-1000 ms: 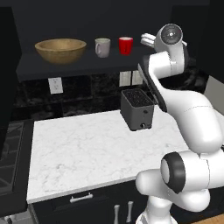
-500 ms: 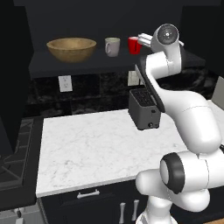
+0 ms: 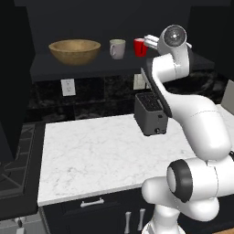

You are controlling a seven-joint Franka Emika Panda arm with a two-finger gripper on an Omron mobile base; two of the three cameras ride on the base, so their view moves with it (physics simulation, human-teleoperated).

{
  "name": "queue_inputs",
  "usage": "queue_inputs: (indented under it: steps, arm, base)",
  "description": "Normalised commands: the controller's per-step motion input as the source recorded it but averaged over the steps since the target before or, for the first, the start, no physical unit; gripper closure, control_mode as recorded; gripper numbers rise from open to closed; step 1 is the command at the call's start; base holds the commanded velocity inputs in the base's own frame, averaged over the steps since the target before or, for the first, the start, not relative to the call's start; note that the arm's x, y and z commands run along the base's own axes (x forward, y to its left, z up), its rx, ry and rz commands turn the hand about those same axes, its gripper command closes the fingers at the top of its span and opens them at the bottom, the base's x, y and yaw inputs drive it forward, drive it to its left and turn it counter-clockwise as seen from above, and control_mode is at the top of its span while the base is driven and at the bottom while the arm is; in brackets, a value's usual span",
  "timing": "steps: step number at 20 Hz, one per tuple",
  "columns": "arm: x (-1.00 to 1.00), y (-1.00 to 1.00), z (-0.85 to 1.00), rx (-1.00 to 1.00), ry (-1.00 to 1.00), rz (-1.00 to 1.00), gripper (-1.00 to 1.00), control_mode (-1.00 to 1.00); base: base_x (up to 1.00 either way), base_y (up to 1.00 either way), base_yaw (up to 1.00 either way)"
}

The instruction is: Gather all objects into one cabinet and sort the glasses and bowls to opposite sides.

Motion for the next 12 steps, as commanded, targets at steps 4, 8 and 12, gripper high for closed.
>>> queue_inputs:
  steps: [4, 8, 12]
  arm:
    - [0.02, 0.01, 0.00, 0.00, 0.00, 0.01, 1.00, -1.00]
    - [0.39, 0.23, 0.00, 0.00, 0.00, 0.21, 1.00, -1.00]
    - [0.39, 0.21, 0.00, -0.03, 0.00, 0.33, 1.00, -1.00]
  base:
    - [0.00, 0.00, 0.00]
    - [0.00, 0.00, 0.00]
    - [0.00, 0.00, 0.00]
